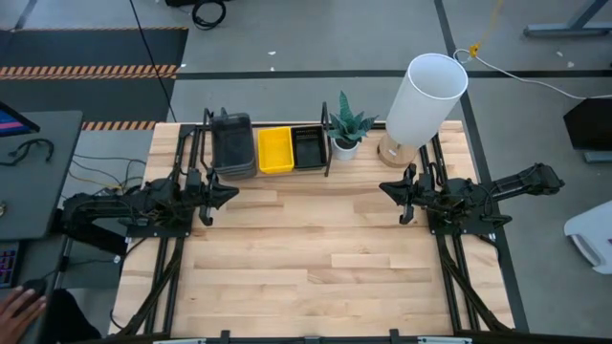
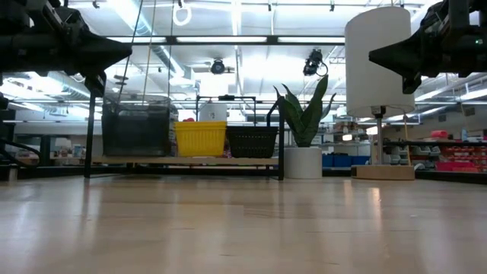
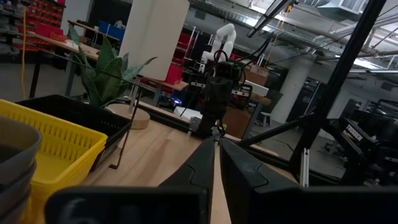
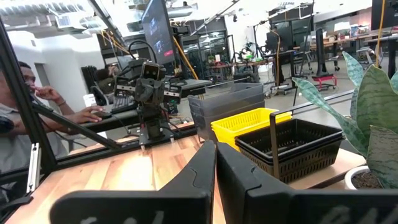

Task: Stack baskets on shelf by color
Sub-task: Return to Home Position

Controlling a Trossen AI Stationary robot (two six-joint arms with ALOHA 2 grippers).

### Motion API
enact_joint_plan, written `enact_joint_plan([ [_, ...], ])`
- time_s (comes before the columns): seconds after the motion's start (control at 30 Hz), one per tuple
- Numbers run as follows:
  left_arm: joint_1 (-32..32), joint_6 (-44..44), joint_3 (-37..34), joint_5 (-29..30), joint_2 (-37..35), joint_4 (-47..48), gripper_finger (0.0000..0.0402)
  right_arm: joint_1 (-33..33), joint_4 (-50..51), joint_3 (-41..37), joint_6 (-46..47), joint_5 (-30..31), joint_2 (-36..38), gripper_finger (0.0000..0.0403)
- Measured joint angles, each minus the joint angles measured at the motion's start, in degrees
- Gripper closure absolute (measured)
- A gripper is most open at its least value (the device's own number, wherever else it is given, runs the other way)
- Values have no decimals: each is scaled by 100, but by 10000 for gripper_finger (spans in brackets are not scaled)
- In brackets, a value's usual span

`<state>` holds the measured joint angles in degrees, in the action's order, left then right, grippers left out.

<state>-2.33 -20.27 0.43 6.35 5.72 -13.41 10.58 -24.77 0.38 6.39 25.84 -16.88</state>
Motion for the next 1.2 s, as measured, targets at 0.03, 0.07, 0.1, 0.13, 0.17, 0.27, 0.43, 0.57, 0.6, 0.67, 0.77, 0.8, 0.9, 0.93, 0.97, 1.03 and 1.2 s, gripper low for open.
enact_joint_plan([
  [0.03,0,0,0,0,0,0,369,1,0,0,-2,0,0,384],
  [0.07,0,0,0,0,0,0,371,-1,-1,-1,-5,1,0,384],
  [0.1,0,0,0,0,0,0,372,1,0,0,-7,1,0,384],
  [0.13,0,0,0,0,0,-2,374,1,-1,-2,-7,0,0,384],
  [0.17,0,0,0,0,0,0,375,1,1,-2,-7,-1,0,384],
  [0.27,0,0,0,0,0,-1,378,0,1,0,-9,1,0,384],
  [0.43,0,0,0,0,0,0,372,1,1,-2,-11,-1,0,384],
  [0.57,0,0,0,0,0,-1,366,1,1,-1,-13,0,1,384],
  [0.6,0,0,0,0,0,-2,366,1,0,-1,-13,0,1,384],
  [0.67,0,0,0,0,0,-1,366,1,-1,0,-13,1,0,384],
  [0.77,0,0,0,0,0,0,371,-1,-1,0,-13,1,0,384],
  [0.8,0,0,0,0,0,0,372,-1,-1,0,-13,0,0,384],
  [0.9,0,0,0,0,0,-1,376,1,1,-1,-13,1,0,384],
  [0.93,0,0,0,0,0,-2,376,1,0,-1,-13,0,0,384],
  [0.97,0,0,0,0,0,-2,376,1,1,0,-13,1,0,384],
  [1.03,0,0,0,-2,0,-2,373,-1,1,0,-13,-1,0,384],
  [1.2,0,0,0,0,0,0,366,1,1,-1,-12,-1,1,384],
])
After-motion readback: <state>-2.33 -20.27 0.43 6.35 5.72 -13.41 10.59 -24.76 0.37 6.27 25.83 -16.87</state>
